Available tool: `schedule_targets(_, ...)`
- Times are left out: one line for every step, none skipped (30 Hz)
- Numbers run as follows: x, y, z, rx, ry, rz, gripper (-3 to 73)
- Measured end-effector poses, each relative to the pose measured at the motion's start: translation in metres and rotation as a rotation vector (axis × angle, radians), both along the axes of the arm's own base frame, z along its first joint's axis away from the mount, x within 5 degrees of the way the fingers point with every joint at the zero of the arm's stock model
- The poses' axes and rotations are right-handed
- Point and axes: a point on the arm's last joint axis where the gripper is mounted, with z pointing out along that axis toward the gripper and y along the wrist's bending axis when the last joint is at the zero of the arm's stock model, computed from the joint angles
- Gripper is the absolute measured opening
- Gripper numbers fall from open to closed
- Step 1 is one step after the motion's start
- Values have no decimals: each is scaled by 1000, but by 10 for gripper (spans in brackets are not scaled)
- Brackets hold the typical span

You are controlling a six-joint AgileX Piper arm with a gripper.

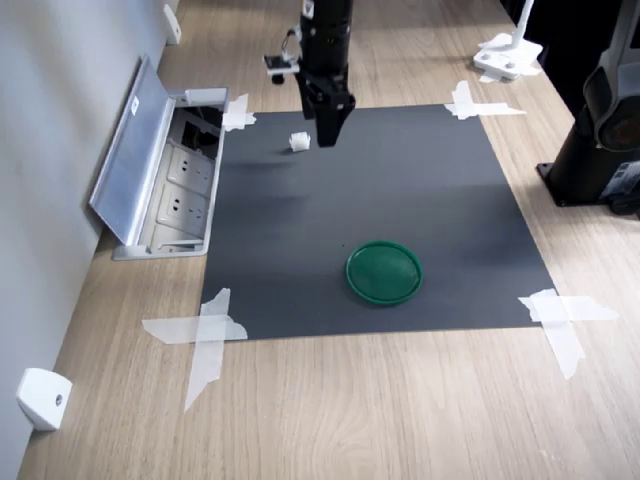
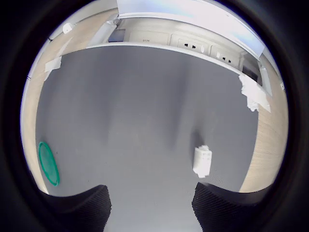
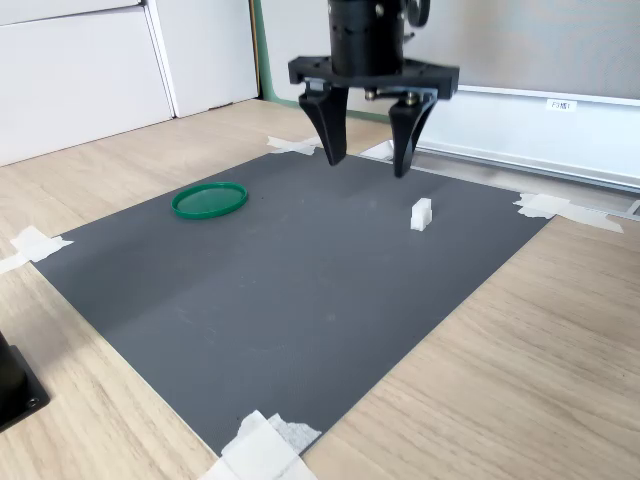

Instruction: Grasp a white terminal and put it on the green lid.

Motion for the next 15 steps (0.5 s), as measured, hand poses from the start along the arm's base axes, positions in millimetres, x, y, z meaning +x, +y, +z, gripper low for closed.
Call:
schedule_targets(1, 0, -3, 2, 6, -1, 726)
schedule_targets(2, 0, -6, 4, 14, -1, 726)
schedule_targets(3, 0, -9, 6, 20, -1, 726)
schedule_targets(3, -1, -10, 8, 23, -2, 726)
schedule_targets(3, -1, -11, 9, 26, -2, 726)
schedule_targets(3, 0, -12, 11, 27, -2, 726)
schedule_targets(3, 0, -12, 12, 27, -3, 726)
schedule_targets(3, 0, -12, 12, 28, -3, 726)
schedule_targets(3, 0, -12, 14, 29, -4, 726)
schedule_targets(3, 0, -12, 15, 33, -3, 726)
schedule_targets(3, 0, -12, 16, 38, -3, 726)
schedule_targets(2, 0, -12, 18, 43, -2, 726)
schedule_targets(1, 0, -11, 19, 47, -2, 726)
schedule_targets(0, 1, -9, 18, 47, -1, 726)
schedule_targets(-1, 1, -7, 16, 45, 1, 726)
